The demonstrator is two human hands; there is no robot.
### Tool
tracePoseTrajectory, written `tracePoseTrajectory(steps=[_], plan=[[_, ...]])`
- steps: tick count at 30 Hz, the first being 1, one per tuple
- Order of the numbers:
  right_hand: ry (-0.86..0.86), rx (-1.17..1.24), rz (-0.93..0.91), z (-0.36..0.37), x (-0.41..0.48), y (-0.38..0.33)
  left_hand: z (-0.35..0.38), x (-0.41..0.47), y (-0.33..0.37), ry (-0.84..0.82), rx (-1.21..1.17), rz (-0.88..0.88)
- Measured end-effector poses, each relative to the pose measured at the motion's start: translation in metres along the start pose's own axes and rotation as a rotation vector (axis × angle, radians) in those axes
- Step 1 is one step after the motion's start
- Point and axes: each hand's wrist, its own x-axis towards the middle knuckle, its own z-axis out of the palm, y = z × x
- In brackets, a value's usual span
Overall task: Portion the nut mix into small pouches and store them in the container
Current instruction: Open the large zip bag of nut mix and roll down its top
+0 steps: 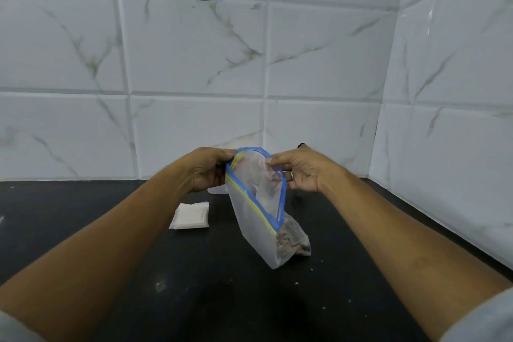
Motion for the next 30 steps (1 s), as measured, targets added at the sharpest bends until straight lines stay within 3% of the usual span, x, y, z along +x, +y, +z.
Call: tracePoseTrajectory(steps=[4,11,17,20,25,30], plan=[[0.156,-0.294,-0.088,0.004,-0.004,0.001,0.003,-0.004,0.002,-0.038,0.043,0.042],[0.221,-0.211,-0.183,0.007,0.0,-0.001,0.007,-0.023,0.002,0.134,0.729,0.16],[0.281,-0.241,-0.242,0.014,0.001,0.004,0.02,-0.035,0.011,0.126,0.908,0.179],[0.278,-0.232,-0.237,0.019,0.0,0.003,0.023,-0.036,0.014,0.117,0.78,0.153],[0.258,-0.23,-0.204,0.021,-0.004,-0.004,0.024,-0.041,0.015,0.084,0.368,0.074],[0.104,0.051,-0.027,0.027,-0.007,-0.006,0.034,-0.041,0.006,0.008,-0.04,-0.031]])
